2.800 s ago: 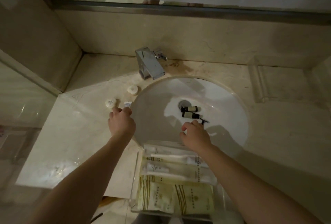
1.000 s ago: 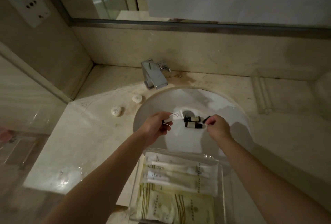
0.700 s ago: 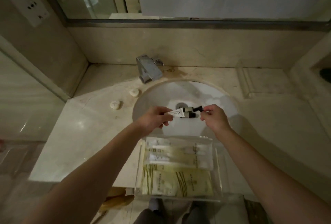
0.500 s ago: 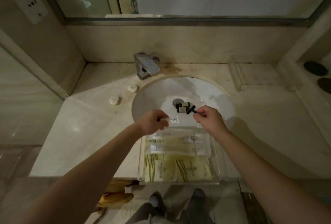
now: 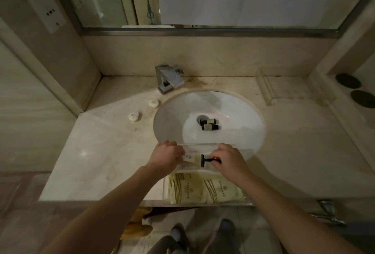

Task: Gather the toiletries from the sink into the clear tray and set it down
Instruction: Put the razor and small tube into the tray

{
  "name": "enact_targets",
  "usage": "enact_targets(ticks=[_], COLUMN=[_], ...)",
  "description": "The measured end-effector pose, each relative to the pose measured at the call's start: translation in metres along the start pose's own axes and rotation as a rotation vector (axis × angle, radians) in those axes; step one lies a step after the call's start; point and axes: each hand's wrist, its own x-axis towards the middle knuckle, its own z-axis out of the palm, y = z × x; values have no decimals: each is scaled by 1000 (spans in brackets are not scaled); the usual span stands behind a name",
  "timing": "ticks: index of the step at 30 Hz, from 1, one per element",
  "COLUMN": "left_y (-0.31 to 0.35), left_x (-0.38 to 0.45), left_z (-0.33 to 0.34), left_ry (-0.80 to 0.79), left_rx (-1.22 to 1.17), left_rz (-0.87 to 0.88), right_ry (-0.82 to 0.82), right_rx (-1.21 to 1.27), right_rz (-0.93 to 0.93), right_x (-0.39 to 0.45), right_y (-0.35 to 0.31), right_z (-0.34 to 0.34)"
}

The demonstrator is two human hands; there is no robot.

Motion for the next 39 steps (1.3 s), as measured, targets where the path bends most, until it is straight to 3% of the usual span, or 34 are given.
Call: enact_targets(ticks=[9,20,23,28,33,39], left_y=[2,0,-2,1,1,-21], left_x=[-4,-1,-1,2,3,-10], left_z=[8,10,10,7,0,-13], left_ry=[62,32,18,2,32,93], left_rx=[14,63,63,18,-129,-134], left_rz=[0,71,77,45,-64,-129], right_ry=[63,55,61,132,-32,-61], right_rx=[-37,-111,-18,322,122,-52], right_rz=[-24,-204,-118,244,37,-257], right_x=[11,10,11,19,20,33], right_y=[-4,-3,-4,-7,-24,-51], right_z=[20,15,9,-1,2,21])
